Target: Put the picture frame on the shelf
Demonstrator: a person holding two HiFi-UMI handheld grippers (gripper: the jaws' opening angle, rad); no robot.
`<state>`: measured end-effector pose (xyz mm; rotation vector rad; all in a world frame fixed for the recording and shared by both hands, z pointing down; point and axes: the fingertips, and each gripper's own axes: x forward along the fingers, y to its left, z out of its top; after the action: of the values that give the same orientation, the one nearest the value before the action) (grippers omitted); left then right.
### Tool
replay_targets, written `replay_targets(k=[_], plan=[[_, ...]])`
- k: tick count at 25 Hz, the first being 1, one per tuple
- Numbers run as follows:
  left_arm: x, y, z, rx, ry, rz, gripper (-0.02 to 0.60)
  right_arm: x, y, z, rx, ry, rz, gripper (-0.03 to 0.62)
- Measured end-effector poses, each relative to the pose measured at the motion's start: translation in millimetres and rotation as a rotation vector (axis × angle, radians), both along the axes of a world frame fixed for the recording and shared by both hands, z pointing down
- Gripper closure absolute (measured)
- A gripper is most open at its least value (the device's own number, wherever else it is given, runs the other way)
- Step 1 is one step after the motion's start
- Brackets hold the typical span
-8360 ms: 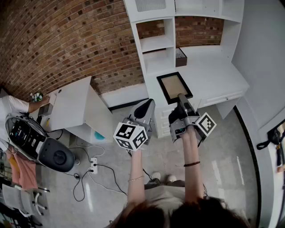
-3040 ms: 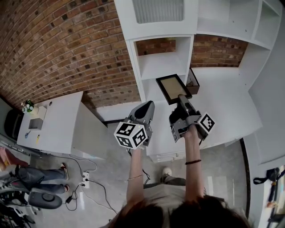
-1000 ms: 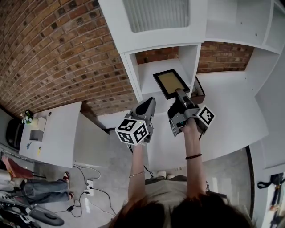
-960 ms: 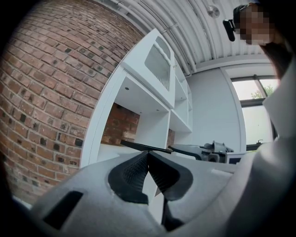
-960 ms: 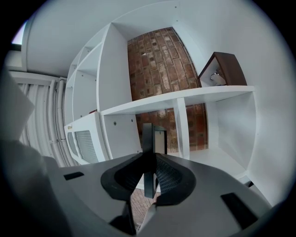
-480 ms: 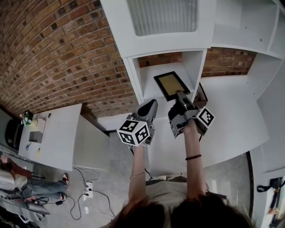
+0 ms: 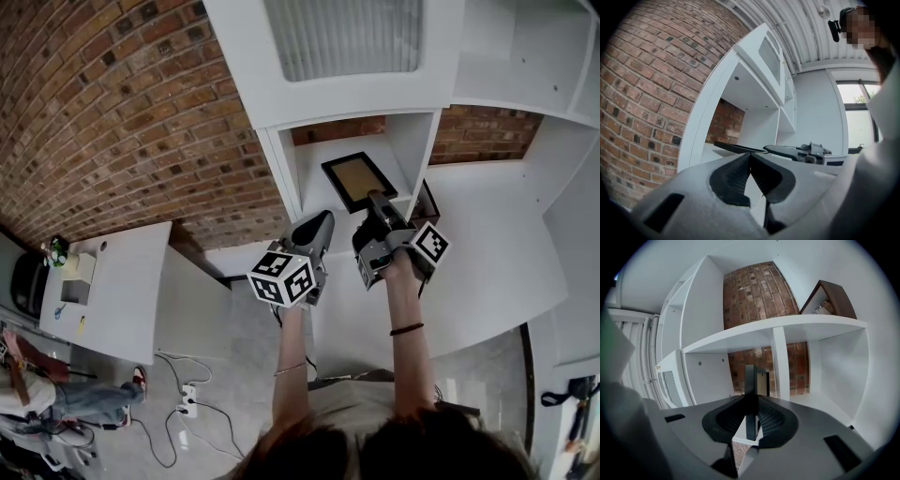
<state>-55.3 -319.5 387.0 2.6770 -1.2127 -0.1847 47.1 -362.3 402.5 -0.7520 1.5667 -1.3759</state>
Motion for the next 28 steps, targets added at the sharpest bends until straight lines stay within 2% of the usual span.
replay_targets(k=[14,28], plan=[[2.6,-14.4,7.7,-0.025,-0.008,0.015,0.571,-2.7,-14.5,11.8,-0.049,0.009,-0.003,0.522],[3.9,-15.8,9.7,-0.029,-0.009,0.017,0.571,-2.9,-12.9,16.4,-0.09,0.063,-0.004,0.522]])
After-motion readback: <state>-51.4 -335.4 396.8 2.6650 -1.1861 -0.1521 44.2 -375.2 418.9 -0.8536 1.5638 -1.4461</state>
